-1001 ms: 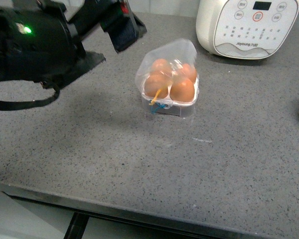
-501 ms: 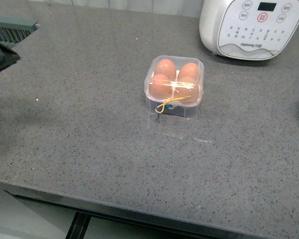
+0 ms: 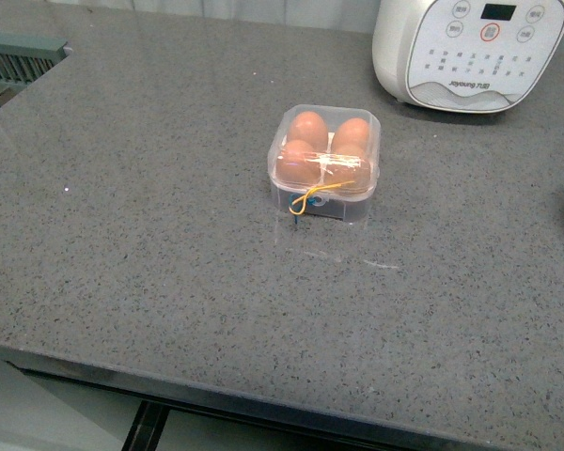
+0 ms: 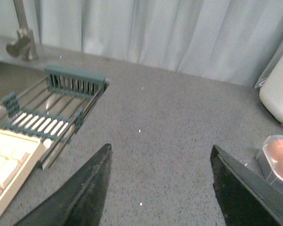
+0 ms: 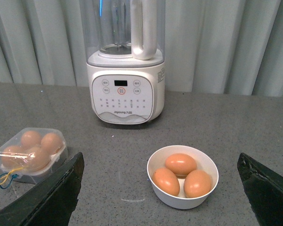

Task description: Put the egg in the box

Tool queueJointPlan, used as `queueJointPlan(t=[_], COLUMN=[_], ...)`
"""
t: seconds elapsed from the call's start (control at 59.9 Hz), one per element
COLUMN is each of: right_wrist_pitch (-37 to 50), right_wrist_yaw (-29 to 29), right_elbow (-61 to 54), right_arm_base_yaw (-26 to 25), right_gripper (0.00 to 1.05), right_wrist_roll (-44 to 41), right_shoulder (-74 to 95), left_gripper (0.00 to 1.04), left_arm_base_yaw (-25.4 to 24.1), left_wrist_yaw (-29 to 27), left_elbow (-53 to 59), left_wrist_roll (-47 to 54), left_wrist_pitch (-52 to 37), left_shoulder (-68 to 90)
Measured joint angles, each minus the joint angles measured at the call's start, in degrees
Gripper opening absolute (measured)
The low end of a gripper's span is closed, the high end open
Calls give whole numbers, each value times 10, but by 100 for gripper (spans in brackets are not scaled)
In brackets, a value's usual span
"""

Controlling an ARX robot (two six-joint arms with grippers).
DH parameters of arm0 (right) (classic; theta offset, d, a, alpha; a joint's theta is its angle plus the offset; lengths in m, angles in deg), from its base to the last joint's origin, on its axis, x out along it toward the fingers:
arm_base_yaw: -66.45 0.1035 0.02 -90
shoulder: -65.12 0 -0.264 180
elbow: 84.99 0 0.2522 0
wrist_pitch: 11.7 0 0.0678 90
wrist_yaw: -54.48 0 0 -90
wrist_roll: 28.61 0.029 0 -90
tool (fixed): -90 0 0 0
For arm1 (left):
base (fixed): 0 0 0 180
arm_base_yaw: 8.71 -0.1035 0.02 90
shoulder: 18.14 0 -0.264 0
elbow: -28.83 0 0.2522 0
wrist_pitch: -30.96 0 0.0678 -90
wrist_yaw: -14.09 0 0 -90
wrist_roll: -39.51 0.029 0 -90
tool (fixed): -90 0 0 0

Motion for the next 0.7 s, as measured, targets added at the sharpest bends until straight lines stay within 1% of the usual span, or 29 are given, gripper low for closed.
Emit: queueJointPlan(t=[0.15, 0.2, 0.234, 0.25, 0.3, 0.434, 0.451, 0.484, 0.567, 0.701], right_wrist_pitch=[0, 0, 0, 0, 0, 0, 0, 0, 0, 0], right_wrist_yaw=[0, 0, 0, 0, 0, 0, 0, 0, -1, 0], right_elbow=[0, 0, 0, 0, 0, 0, 0, 0, 0, 0], right_arm_base_yaw=[0, 0, 0, 0, 0, 0, 0, 0, 0, 0], right_gripper=[95, 95, 95, 95, 95, 95, 95, 95, 95, 95], right_wrist_roll=[0, 0, 0, 0, 0, 0, 0, 0, 0, 0], right_shoulder=[0, 0, 0, 0, 0, 0, 0, 0, 0, 0], left_gripper=[39, 24, 19, 14, 5, 4, 4, 4, 4, 4], left_arm_base_yaw=[33, 49, 53, 58, 66, 89, 105, 127, 145, 146], left_wrist_yaw=[-37, -50, -54, -58, -67, -90, -121, -139, -139, -145], left_elbow=[11, 17, 17, 17, 17, 17, 17, 17, 17, 17], left_wrist_roll=[27, 31, 32, 33, 33, 37, 37, 37, 39, 39], left_wrist_pitch=[50, 83, 93, 103, 122, 169, 181, 195, 219, 253], left_shoulder=[-75, -110, -122, -134, -155, -207, -219, -233, -260, -295])
